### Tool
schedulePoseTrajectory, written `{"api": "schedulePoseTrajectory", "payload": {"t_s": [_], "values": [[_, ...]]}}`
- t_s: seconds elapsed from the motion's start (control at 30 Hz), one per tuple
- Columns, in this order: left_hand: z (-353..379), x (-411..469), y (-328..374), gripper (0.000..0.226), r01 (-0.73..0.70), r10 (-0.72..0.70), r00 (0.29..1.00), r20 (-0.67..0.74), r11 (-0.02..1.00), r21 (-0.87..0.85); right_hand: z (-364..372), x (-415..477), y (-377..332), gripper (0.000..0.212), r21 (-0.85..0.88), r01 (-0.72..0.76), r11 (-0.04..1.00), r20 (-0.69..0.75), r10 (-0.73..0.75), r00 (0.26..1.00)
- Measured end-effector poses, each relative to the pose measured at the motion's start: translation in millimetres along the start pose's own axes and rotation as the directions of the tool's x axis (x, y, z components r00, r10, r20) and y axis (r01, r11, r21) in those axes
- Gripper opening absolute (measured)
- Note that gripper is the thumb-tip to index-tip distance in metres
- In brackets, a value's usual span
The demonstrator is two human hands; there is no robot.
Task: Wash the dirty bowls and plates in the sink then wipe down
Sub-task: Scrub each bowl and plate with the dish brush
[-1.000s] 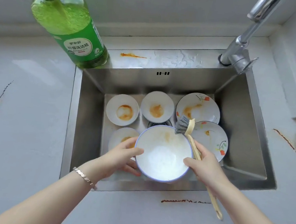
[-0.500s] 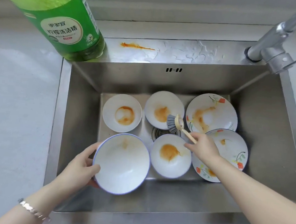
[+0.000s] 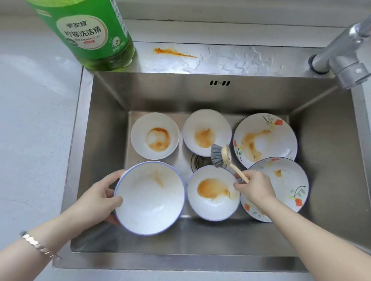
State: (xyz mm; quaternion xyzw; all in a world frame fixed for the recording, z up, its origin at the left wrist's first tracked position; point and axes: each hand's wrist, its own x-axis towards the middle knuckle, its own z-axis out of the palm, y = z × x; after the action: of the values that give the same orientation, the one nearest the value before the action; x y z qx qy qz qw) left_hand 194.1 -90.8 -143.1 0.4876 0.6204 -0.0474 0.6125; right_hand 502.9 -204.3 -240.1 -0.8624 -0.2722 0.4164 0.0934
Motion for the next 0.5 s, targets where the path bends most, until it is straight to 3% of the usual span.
{"api": "schedulePoseTrajectory", "payload": {"t_s": [0.3, 0.5], "values": [[52.3, 29.7, 44.8, 0.059, -0.104, 0.080, 0.988, 0.133, 0.978, 0.180, -112.1, -62.2, 30.0, 0.014, 0.207, -0.004, 0.978, -0.228, 0.052, 0.972], [117.7, 72.2, 66.3, 0.055, -0.166, 0.093, 0.964, 0.247, 0.941, 0.294, -155.3, -83.7, 64.7, 0.023, 0.306, -0.033, 0.951, -0.302, 0.130, 0.945]]}}
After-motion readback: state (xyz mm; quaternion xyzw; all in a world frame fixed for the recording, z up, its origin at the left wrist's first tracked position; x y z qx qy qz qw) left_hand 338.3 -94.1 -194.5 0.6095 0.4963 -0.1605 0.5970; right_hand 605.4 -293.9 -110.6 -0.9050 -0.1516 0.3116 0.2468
